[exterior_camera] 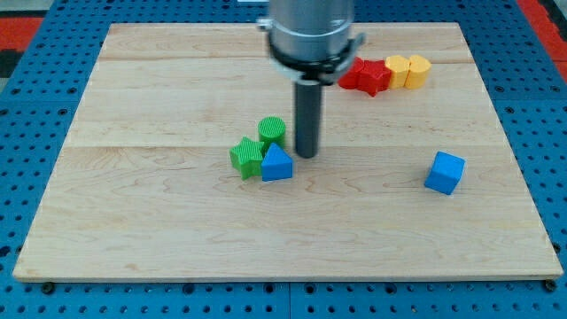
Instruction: Push blue cube closer to blue triangle
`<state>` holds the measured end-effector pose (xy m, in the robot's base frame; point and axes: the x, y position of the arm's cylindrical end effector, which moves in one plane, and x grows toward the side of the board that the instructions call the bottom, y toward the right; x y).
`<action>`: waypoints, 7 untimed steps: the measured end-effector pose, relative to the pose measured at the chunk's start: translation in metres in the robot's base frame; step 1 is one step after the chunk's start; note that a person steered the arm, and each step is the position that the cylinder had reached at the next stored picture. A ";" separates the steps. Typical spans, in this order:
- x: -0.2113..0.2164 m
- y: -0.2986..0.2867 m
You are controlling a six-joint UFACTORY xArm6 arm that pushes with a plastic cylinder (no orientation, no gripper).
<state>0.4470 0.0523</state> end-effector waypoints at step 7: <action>0.058 0.099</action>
<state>0.5052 0.1513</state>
